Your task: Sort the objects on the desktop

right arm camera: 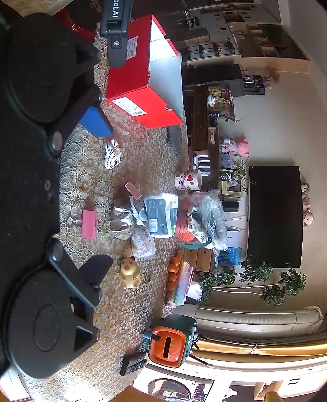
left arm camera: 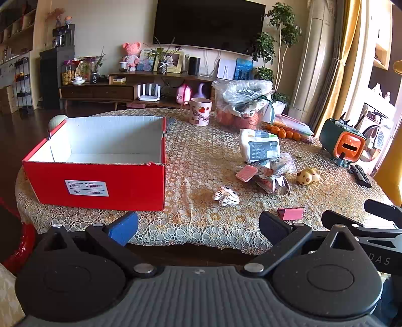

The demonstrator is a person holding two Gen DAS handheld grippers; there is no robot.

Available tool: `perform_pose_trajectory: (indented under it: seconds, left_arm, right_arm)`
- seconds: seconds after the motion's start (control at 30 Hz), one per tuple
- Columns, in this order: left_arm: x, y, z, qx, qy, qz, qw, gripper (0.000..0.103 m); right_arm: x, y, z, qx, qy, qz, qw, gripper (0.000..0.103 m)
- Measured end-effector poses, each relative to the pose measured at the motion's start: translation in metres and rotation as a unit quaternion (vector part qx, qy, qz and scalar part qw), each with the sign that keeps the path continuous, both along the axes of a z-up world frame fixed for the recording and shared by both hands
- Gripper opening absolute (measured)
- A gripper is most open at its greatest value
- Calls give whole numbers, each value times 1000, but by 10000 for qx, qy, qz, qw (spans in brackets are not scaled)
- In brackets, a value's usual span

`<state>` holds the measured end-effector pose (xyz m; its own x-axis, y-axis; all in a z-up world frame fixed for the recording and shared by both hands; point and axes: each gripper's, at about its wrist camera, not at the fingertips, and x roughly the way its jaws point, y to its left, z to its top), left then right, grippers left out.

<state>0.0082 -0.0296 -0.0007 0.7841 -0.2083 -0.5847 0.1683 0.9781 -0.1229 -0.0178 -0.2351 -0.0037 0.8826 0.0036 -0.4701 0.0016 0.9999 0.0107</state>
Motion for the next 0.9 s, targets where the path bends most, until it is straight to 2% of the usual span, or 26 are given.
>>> perform_pose_trajectory:
  seconds: [0.47, 0.57, 0.9]
  left_arm:
    - [37, -23, -11, 62, -30, -408, 9991, 103]
    - [50, -32, -14, 112, -49, -484, 9988, 103]
    - [97, -53, -38, 310, -54, -644, 9974, 103]
  right_arm:
    - [20, -11, -12, -141, 213, -113, 9996, 99]
    - [29, -14, -19, -232, 313, -134, 9992, 95]
    - [58, -28, -45, -275, 699, -280, 9968, 95]
